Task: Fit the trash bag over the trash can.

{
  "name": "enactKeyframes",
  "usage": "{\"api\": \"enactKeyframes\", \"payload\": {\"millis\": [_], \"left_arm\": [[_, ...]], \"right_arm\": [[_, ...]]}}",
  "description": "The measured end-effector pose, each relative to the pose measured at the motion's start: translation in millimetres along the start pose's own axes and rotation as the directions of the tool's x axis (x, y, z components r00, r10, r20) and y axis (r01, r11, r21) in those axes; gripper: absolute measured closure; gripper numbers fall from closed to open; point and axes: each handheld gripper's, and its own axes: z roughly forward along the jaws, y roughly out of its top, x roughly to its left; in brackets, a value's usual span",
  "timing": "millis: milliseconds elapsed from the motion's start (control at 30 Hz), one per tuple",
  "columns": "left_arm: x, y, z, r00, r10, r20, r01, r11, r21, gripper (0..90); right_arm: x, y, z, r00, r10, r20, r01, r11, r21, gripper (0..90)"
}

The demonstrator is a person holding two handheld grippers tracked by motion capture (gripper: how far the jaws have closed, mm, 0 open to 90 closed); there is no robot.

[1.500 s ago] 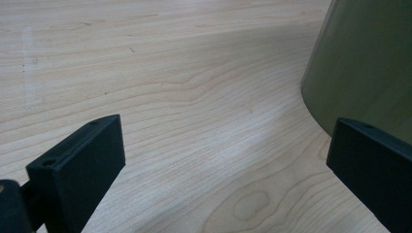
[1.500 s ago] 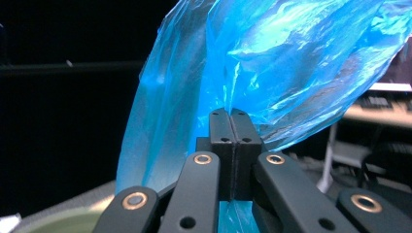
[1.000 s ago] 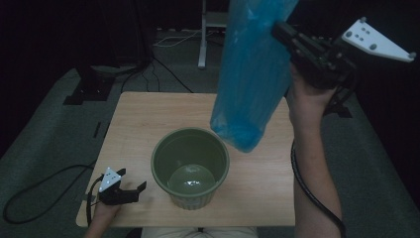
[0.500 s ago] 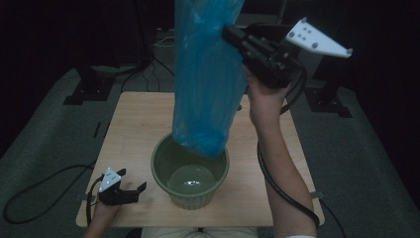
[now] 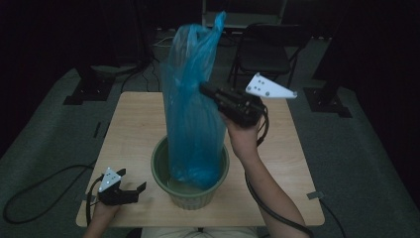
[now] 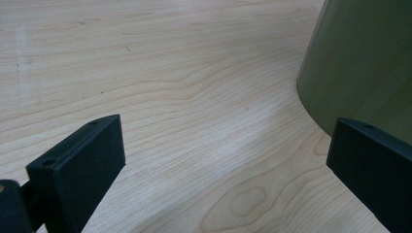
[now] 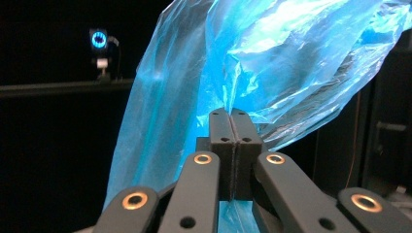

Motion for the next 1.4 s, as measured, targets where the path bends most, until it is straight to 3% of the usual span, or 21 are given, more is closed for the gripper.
{"api": "enactKeyframes", "payload": {"millis": [33, 67, 167, 367, 500, 600, 767, 1000, 1100, 1167, 1200, 1233, 1300, 1367, 1400], "left_arm": [[-0.1, 0.2, -0.2, 1.0, 0.0, 0.0, 0.0, 1.0, 0.001, 1.0], [-0.4, 0.2, -0.4, 1.0, 0.0, -0.003, 0.0, 1.0, 0.001, 0.9], [-0.5, 0.1, -0.7, 0.9999, -0.002, -0.01, 0.002, 1.0, -0.001, 1.0], [-1.6, 0.9, -0.7, 0.9999, 0.002, -0.011, -0.002, 1.0, 0.001, 0.9], [-1.6, 1.5, -1.7, 0.9999, -0.003, -0.011, 0.003, 1.0, 0.001, 1.0], [-3.0, 3.6, -1.8, 0.9999, -0.004, -0.011, 0.004, 1.0, 0.006, 1.0], [-8.8, 11.3, -2.7, 0.9994, 0.027, -0.023, -0.026, 0.9994, 0.024, 1.0], [-6.8, 33.8, -19.0, 0.9993, 0.018, -0.032, -0.017, 0.9995, 0.027, 1.0], [-2.6, 68.8, -43.8, 0.9981, -0.026, -0.056, 0.024, 0.9986, -0.047, 1.0], [-3.1, 75.9, -47.5, 0.9983, -0.02, -0.055, 0.017, 0.9981, -0.059, 1.0], [-7.1, 96.5, -54.7, 0.9982, 0.004, -0.06, -0.008, 0.997, -0.078, 1.0], [-7.1, 96.5, -54.7, 0.9982, 0.004, -0.06, -0.008, 0.997, -0.078, 1.0], [-14.6, 130.2, -59.6, 0.9984, 0.051, -0.022, -0.054, 0.9923, -0.112, 1.0], [-16.6, 137.5, -59.0, 0.9981, 0.061, -0.01, -0.061, 0.9908, -0.121, 1.0], [-23.7, 157.1, -54.6, 0.9964, 0.082, 0.017, -0.08, 0.9886, -0.128, 1.1]], "right_arm": [[0.0, 0.0, 0.0, 1.0, 0.0, 0.0, 0.0, 1.0, 0.0, 90.0], [0.9, -19.2, -2.8, 0.9999, 0.014, -0.004, -0.014, 0.999, 0.036, 90.0], [0.0, -44.2, -7.7, 0.9992, 0.039, -0.01, -0.038, 0.995, 0.087, 90.0], [-2.9, -82.2, -15.5, 0.9953, 0.096, -0.012, -0.092, 0.977, 0.19, 90.0], [-5.4, -101.8, -24.6, 0.9918, 0.128, -0.004, -0.124, 0.967, 0.222, 90.0], [-7.0, -110.8, -30.9, 0.9876, 0.157, 0.004, -0.153, 0.96, 0.232, 90.0], [-5.0, -119.4, -32.2, 0.9888, 0.147, 0.026, -0.148, 0.946, 0.288, 89.3], [-8.4, -111.4, -36.5, 0.988, 0.143, 0.059, -0.154, 0.948, 0.279, 89.2], [-8.2, -105.2, -39.9, 0.9891, 0.129, 0.07, -0.144, 0.95, 0.277, 89.6], [-6.1, -104.9, -39.3, 0.9899, 0.124, 0.067, -0.139, 0.949, 0.282, 89.6], [-5.3, -105.6, -38.2, 0.99, 0.126, 0.063, -0.139, 0.948, 0.286, 89.6], [-5.3, -105.6, -38.2, 0.99, 0.126, 0.063, -0.139, 0.948, 0.286, 89.6], [-2.1, -108.4, -34.2, 0.9906, 0.129, 0.045, -0.137, 0.945, 0.297, 89.6], [-0.5, -109.8, -32.1, 0.9907, 0.132, 0.031, -0.136, 0.945, 0.298, 89.6], [0.4, -110.0, -31.3, 0.9906, 0.134, 0.028, -0.136, 0.945, 0.298, 89.6]]}}
